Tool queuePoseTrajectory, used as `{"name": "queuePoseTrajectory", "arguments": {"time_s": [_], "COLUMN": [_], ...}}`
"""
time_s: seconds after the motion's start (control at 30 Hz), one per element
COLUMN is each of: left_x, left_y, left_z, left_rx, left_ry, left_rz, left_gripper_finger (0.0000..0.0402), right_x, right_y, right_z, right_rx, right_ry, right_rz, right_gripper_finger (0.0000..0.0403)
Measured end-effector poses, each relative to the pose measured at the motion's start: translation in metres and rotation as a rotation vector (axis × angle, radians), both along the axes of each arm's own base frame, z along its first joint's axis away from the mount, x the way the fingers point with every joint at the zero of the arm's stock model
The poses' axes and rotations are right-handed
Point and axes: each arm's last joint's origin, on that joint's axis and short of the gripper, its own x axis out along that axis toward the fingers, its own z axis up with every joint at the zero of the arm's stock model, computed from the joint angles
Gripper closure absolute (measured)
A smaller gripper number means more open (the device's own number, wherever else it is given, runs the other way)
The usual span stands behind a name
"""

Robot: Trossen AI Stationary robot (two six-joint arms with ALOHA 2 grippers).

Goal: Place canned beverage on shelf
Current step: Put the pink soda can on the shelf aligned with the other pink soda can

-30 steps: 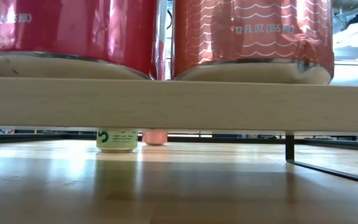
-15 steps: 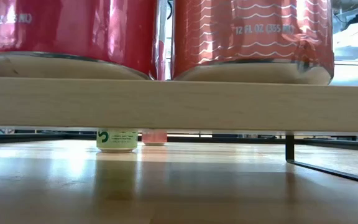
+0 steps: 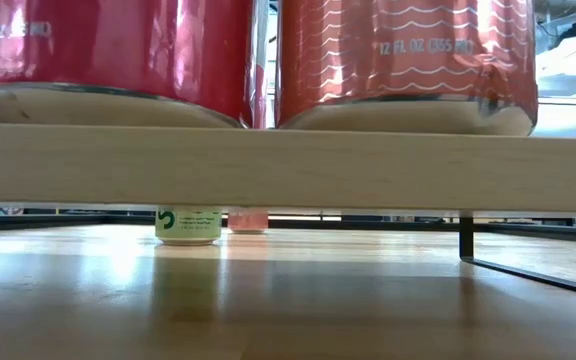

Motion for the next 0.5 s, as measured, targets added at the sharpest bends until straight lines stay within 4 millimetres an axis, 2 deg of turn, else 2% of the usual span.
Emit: {"name": "queuePoseTrajectory", "arguments": {"time_s": [0.1, 0.33, 0.5], "left_x": [-0.005, -0.021, -0.015], "left_y": [-0.003, -0.007, -0.007], "left_z": [-0.009, -0.030, -0.042], "left_rx": [0.049, 0.042, 0.037], "left_ry": [-0.004, -0.120, -0.125], "left_rz": [0.036, 0.087, 0.039], "left_gripper_finger": [0.0058, 0.0058, 0.0058], "right_x": [0.000, 0.000, 0.001], "right_y": [-0.004, -0.014, -0.020], "right_z": [0.000, -0.001, -0.001], "right_rx": [0.012, 0.061, 0.079], "right_ry": [0.008, 0.018, 0.018], "right_rz": [-0.008, -0.014, -0.009], "right_gripper_finger": [0.0092, 0.0092, 0.0092]}}
